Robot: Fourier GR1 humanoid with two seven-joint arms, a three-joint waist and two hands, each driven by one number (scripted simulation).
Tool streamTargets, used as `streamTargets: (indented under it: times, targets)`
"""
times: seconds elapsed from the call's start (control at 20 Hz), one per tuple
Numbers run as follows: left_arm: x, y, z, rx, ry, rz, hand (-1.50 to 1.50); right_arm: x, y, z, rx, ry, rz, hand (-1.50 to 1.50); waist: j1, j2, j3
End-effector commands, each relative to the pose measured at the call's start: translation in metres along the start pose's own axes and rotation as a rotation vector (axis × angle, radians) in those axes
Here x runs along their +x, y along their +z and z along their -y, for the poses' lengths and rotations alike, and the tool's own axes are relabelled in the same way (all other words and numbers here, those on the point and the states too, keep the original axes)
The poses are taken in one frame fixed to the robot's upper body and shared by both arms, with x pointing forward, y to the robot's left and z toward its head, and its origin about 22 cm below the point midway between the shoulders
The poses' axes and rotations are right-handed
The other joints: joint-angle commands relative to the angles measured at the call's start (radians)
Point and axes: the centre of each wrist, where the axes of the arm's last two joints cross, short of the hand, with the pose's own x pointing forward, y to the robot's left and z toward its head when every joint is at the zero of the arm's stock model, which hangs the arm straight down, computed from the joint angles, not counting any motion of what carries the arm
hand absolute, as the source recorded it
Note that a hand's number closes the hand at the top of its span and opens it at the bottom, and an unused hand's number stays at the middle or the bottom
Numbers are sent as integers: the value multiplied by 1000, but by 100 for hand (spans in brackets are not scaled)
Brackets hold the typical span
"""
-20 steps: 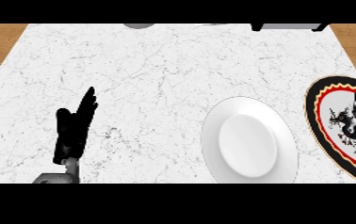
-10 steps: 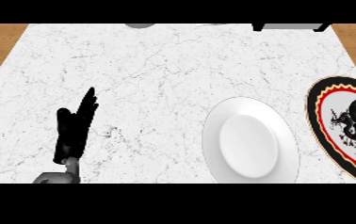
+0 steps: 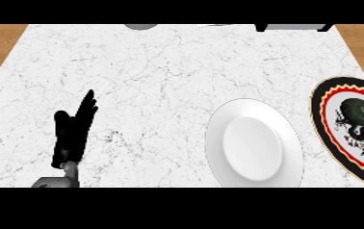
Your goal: Pick the squash from the plate and place it in the plate
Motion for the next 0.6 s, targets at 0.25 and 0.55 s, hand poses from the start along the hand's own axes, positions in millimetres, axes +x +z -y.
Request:
streamTargets:
  times: [0.25, 0.55]
  targets:
    - [-5, 5, -1, -7, -5, -3, 0, -29, 14, 20, -189, -548, 134, -150, -5, -2, -1]
    - [-3, -3, 9, -1, 7, 4, 0, -58, 38, 34, -120, -580, 167, -150, 0, 1, -1]
